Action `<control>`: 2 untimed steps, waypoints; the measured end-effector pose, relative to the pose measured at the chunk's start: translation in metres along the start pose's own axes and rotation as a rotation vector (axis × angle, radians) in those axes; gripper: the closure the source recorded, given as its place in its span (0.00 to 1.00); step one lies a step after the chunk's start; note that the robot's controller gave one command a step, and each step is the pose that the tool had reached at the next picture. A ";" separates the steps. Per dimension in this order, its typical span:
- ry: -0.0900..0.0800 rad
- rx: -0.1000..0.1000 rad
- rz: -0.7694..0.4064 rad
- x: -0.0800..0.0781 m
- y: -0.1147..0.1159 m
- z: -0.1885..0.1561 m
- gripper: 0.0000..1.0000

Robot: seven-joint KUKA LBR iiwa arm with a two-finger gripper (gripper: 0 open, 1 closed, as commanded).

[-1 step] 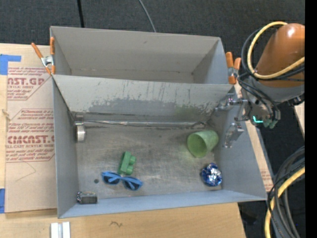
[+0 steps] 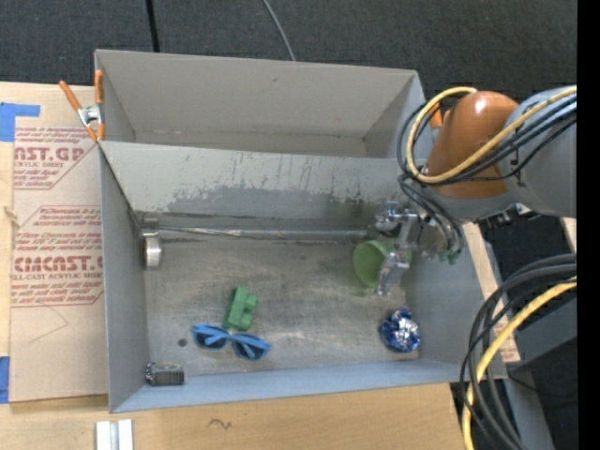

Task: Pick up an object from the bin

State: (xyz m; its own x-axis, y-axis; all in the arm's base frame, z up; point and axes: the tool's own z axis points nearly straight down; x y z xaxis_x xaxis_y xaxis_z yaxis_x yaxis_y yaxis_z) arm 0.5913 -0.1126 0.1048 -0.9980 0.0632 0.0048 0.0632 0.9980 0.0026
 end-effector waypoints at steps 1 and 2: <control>-0.012 0.001 0.030 0.006 -0.009 0.034 0.00; -0.013 0.000 0.027 0.005 -0.008 0.032 1.00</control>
Offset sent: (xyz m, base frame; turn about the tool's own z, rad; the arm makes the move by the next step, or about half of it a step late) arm -0.0086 -0.0101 -0.0348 0.0304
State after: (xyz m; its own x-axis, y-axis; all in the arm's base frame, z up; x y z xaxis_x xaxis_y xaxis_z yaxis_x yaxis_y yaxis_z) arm 0.5857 -0.1198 0.0727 -0.9959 0.0905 -0.0078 0.0905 0.9959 0.0026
